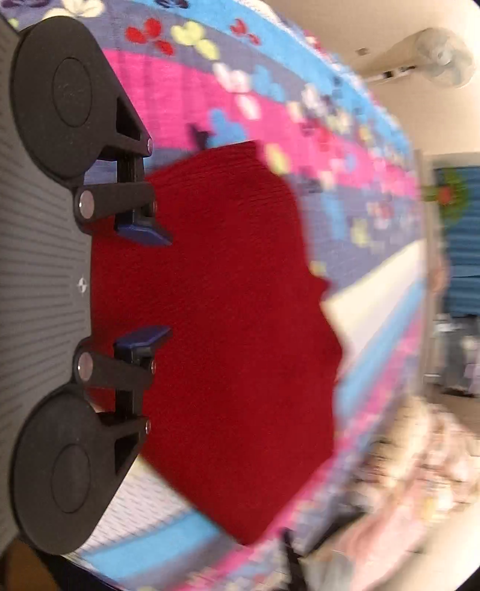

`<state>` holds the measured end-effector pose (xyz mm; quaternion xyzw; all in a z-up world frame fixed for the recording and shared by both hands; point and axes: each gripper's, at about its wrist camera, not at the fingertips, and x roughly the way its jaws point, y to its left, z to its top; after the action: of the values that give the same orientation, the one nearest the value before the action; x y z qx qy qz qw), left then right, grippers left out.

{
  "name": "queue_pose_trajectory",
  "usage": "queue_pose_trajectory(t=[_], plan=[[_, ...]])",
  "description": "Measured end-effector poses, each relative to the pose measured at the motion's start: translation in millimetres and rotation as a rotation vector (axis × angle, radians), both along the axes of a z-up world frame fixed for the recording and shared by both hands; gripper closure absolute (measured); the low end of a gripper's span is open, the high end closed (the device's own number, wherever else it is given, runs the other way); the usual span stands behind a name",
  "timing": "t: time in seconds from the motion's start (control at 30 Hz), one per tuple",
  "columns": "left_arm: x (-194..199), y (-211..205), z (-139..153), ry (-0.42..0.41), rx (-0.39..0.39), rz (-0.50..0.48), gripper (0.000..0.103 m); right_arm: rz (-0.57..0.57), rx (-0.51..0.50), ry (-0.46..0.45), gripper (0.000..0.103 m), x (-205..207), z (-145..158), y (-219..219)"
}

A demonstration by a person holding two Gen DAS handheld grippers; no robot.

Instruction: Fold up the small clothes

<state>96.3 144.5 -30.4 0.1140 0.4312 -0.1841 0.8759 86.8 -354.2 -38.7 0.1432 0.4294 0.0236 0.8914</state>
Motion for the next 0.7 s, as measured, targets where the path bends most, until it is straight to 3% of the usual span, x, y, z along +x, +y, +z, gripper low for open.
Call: queue_pose_trajectory(t=[0.07, 0.17, 0.23, 0.27, 0.3, 0.47, 0.53, 0.63, 0.7], plan=[[-2, -8, -15, 0.033, 0.127, -0.02, 0.049, 0.021, -0.027, 0.036, 0.101, 1, -8, 4], [-9, -4, -2, -0.022, 0.068, -0.007, 0.05, 0.001, 0.0, -0.018, 0.098, -5, -1, 5], [-11, 1, 5, -0.049, 0.021, 0.01, 0.05, -0.001, 0.035, -0.068, 0.078, -9, 6, 5], [-10, 2, 8, -0.066, 0.015, 0.018, 0.05, -0.002, 0.035, -0.076, 0.057, -10, 7, 7], [-9, 2, 9, -0.076, 0.021, 0.025, 0.05, 0.001, 0.018, -0.06, 0.05, -9, 3, 9], [2, 6, 27, -0.144, 0.054, 0.146, 0.049, 0.076, -0.11, 0.13, 0.053, 0, -33, 25], [2, 13, 49, -0.181, 0.054, 0.253, 0.045, 0.053, -0.11, 0.1, 0.053, -3, -24, 25], [-10, 26, 81, -0.215, 0.012, 0.387, 0.021, -0.002, -0.141, 0.029, 0.053, -11, -5, 25], [-20, 37, 95, -0.249, -0.022, 0.457, 0.018, -0.021, -0.168, -0.009, 0.052, -19, 3, 28]])
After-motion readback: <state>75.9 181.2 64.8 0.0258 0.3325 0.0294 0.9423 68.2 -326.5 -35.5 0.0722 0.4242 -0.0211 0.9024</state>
